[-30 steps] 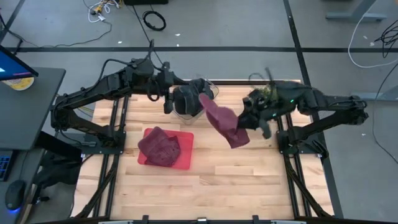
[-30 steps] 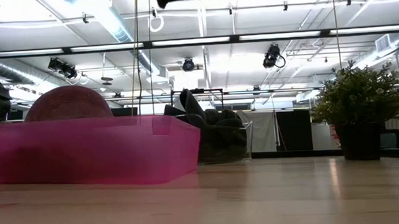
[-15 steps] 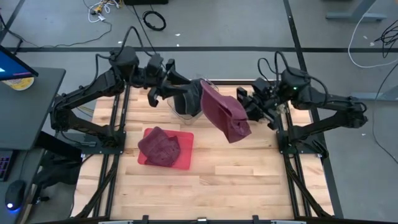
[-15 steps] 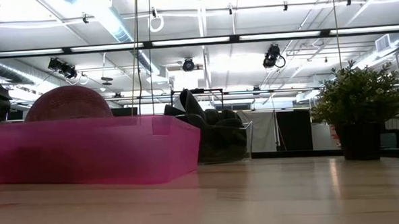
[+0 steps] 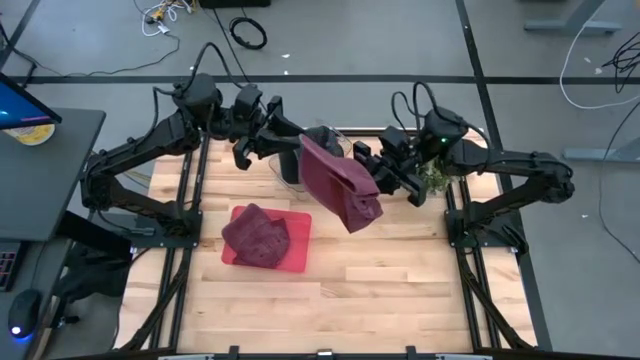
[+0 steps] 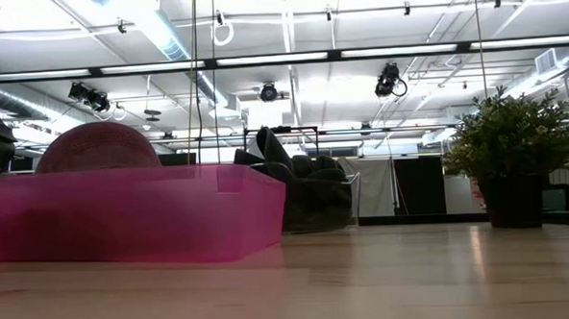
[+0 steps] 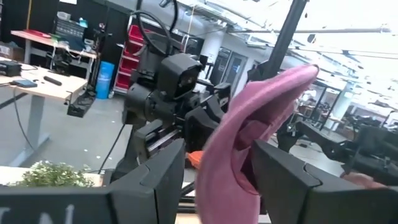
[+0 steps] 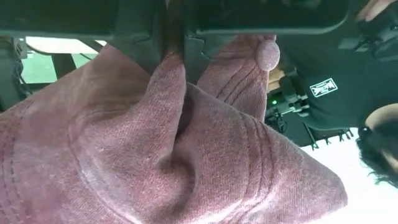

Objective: Pick & Place hat
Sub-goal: Put the red cap into the red bin

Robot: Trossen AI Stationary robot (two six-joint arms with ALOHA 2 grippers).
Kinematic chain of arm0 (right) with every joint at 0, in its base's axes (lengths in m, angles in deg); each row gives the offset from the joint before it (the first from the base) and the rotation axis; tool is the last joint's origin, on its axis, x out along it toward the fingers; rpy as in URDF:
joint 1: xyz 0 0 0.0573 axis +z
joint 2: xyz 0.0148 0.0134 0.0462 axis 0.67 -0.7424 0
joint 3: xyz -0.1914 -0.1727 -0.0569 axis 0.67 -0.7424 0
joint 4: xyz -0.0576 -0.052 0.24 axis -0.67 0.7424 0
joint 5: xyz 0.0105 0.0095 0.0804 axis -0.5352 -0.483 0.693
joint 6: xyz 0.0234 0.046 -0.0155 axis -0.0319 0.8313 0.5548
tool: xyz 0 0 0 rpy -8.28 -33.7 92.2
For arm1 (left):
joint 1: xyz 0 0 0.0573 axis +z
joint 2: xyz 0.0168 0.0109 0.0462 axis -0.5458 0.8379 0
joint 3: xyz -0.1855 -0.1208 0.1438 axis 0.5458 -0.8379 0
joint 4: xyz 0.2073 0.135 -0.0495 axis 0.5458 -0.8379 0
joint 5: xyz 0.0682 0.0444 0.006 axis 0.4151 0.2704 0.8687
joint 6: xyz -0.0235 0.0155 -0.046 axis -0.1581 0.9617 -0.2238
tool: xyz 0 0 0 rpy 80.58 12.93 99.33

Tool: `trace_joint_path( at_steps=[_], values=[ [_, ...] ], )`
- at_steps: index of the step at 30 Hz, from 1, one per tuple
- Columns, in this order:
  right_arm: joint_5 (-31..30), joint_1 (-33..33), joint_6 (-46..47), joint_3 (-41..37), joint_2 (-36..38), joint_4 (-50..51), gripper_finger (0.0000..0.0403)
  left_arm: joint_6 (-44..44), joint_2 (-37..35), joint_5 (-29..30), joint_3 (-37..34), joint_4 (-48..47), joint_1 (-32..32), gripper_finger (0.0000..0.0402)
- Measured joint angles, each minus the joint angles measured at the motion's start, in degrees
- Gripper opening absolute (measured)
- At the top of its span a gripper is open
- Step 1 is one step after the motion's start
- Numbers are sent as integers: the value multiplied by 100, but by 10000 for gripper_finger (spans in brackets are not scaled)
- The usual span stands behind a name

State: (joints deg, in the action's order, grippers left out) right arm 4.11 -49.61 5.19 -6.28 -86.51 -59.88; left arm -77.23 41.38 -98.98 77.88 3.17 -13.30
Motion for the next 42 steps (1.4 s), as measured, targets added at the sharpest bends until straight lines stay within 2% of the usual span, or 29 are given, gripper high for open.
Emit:
trace_joint_path(
  at_steps=[7, 13, 17, 22, 27, 31, 39, 42],
  values=[
    [81, -22, 11, 0, -144, -229, 11, 162, 104, -11, 2, 2, -270, 188],
    [81, -73, 50, 0, -152, -246, 11, 1031, 183, 13, 0, 69, -462, 179],
    [78, -69, 50, 0, -152, -198, 11, 1362, 176, 19, 0, 136, -467, 128],
    [68, -71, 73, 0, -152, -62, 14, 1971, 176, 2, 0, 129, -458, 20],
    [28, -136, 651, 0, -152, -38, 33, 2481, 174, 7, 0, 31, -461, 14],
    [234, -237, 1142, 0, -145, -2, 91, 3008, 163, 20, 0, -24, -425, 10],
    [848, -451, 1679, 0, -99, -13, 282, 3511, -27, 4, 0, -216, -246, 10],
    [1141, -659, 1875, 0, -22, 142, 337, 3764, -200, 5, 0, -537, -145, 10]
  ],
)
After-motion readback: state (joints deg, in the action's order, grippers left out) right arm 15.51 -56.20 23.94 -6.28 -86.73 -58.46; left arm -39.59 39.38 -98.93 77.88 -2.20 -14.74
